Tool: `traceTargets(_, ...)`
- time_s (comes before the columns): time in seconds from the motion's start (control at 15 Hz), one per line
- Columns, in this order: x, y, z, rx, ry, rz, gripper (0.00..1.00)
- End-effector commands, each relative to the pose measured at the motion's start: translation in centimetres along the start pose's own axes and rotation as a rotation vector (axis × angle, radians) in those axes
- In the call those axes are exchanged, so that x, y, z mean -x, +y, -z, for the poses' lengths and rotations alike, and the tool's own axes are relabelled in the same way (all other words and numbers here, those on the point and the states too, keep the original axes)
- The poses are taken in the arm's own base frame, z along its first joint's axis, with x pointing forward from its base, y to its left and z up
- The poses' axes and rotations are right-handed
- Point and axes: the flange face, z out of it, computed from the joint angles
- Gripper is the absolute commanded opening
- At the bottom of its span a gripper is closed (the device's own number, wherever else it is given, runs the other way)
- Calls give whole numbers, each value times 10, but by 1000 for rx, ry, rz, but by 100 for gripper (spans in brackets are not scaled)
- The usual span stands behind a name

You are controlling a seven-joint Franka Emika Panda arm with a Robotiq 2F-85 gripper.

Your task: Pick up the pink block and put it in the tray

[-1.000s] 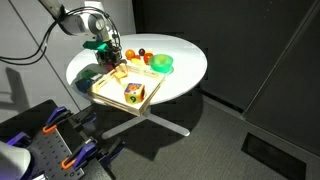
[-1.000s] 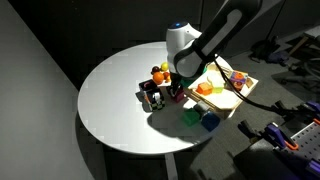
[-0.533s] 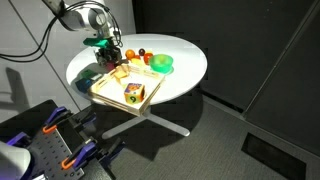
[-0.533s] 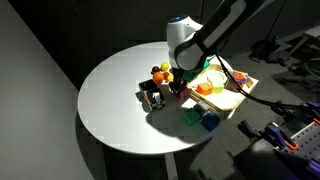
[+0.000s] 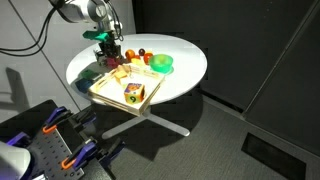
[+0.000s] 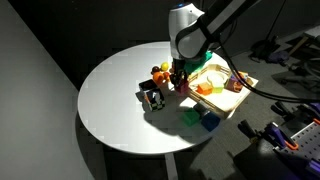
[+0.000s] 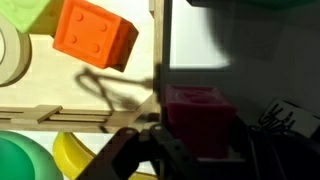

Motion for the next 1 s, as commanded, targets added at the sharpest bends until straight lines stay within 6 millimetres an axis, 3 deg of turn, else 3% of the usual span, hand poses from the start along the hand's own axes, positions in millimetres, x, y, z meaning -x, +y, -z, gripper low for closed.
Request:
traceTargets(0.0, 9, 12, 19, -35, -19, -12, 29)
traceTargets(0.53, 20, 48, 39, -72, -26, -76, 29)
traceTargets(0.93, 24, 97, 43, -68, -25, -175, 29)
